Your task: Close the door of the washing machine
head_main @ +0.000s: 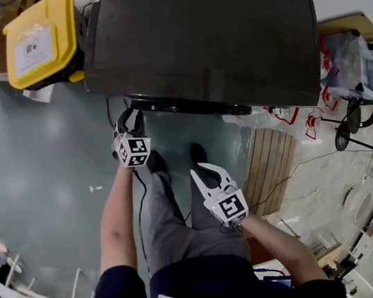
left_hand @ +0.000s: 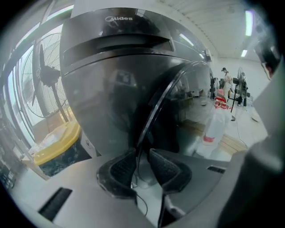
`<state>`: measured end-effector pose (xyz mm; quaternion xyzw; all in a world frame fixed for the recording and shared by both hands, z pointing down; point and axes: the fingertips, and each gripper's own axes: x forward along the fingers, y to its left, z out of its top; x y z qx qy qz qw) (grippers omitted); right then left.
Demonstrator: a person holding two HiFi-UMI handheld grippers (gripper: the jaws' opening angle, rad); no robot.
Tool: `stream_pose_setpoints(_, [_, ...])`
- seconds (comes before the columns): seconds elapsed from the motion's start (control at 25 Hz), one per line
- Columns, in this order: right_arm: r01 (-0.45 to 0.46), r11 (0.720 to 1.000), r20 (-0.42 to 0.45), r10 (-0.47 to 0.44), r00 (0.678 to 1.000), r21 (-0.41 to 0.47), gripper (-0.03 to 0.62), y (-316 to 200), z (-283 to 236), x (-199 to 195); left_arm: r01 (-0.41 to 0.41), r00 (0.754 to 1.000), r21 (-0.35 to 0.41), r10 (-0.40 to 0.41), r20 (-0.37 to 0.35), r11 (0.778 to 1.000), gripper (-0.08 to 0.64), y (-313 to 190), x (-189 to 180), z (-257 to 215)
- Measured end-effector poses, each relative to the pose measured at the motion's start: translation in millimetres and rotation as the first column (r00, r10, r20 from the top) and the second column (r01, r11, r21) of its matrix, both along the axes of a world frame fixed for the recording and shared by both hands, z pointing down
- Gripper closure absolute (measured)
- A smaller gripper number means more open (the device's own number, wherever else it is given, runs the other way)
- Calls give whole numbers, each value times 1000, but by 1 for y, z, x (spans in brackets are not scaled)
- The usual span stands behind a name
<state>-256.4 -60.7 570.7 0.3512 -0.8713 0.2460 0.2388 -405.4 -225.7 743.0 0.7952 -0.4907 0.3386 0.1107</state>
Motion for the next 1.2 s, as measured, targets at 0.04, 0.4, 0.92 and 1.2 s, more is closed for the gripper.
stream_pose_setpoints(0.04, [2,1000,5,-2,1000,-5,526,1,-2,-2,0,1000,8,0,13,1000,451,0,0,-1])
stream_pose_setpoints(0.4, [-35,994,44,31,999,103,526,-15,-65,-3,6,999,197,-14,39,980,453,44,-22,-88])
stream_pose_setpoints(0.92, [-259,913,95,241,966,316,557,-65,-193,-7,-46,970,435,145,-196,899,525,65,13,-320])
stream_pose_setpoints(1.2, [-289,897,122,263,957,334,571,-80,-214,8,-9,956,438,136,-259,899,535,59,33,-361])
